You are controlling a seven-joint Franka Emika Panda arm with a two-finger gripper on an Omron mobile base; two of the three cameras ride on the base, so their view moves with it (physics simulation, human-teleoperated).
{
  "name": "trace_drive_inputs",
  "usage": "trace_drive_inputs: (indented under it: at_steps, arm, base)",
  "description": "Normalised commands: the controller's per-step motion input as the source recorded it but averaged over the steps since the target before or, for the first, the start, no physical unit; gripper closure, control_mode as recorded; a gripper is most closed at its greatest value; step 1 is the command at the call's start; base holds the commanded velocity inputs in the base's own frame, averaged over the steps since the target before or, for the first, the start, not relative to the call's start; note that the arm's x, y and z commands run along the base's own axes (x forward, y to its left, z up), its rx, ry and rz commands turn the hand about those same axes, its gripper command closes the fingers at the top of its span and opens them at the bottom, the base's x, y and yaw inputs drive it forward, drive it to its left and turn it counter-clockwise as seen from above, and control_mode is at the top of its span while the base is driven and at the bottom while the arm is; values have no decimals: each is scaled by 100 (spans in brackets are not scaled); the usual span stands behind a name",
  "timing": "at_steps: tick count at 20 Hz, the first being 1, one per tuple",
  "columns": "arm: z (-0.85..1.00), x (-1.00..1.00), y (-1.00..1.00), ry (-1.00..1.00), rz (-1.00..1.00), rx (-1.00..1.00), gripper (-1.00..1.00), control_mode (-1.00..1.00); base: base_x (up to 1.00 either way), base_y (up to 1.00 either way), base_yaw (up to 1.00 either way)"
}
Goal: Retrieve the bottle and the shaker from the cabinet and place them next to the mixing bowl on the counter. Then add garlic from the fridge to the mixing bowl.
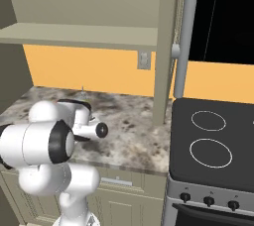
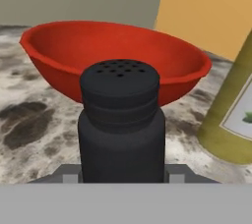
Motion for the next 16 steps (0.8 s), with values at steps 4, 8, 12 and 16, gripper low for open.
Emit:
trace_drive_inputs:
  at_steps: [4, 8, 12, 16]
  arm:
    - [-24, 1, 0, 0, -1, 8, 100, -100]
    - [-13, 3, 0, 0, -1, 4, 100, -100]
    - [-3, 16, 0, 0, 0, 1, 100, -100]
    - [0, 22, 0, 0, 0, 0, 100, -100]
  base:
    - [0, 0, 0]
    - [0, 0, 0]
    - [0, 0, 0]
    - [0, 0, 0]
